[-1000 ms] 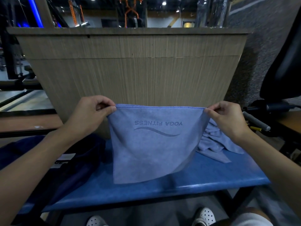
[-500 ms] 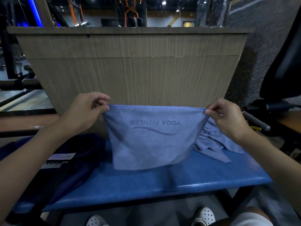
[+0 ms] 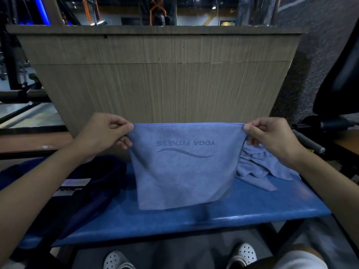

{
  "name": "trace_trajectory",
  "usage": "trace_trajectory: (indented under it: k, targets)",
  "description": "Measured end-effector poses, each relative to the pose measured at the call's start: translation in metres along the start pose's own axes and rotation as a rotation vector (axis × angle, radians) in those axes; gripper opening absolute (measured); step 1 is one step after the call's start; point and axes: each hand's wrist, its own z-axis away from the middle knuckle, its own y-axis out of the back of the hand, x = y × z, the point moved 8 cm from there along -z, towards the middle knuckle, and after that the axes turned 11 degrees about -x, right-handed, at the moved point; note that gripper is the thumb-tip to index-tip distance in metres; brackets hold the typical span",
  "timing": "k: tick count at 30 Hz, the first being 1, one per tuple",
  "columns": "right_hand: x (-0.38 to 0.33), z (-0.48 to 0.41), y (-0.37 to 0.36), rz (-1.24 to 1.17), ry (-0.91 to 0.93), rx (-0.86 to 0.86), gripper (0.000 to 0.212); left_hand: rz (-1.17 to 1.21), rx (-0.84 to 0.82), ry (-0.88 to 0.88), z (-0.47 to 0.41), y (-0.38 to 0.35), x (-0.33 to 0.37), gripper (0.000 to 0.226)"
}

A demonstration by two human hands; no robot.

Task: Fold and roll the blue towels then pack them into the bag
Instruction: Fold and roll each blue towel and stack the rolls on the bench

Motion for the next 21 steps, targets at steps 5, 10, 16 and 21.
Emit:
trace_trajectory:
  k: [5,10,16,21]
  targets:
    - [0.019,-0.006,-0.011,-0.104,-0.097,-0.094,0.014,0.113,-0.034,0.089,-0.007,-0.005,-0.025,0.007]
    - [0.042,-0.035,-0.034,-0.126,-0.136,-0.158,0.011,0.139,-0.068,0.129,-0.033,-0.014,-0.05,0.008]
    - [0.056,-0.079,-0.047,-0.095,-0.102,-0.062,0.008,0.086,0.043,0.024,-0.077,0.0,-0.057,0.012]
    - [0.055,-0.089,-0.05,-0.141,-0.018,-0.041,0.007,0.056,0.109,-0.152,-0.076,0.008,-0.047,0.012]
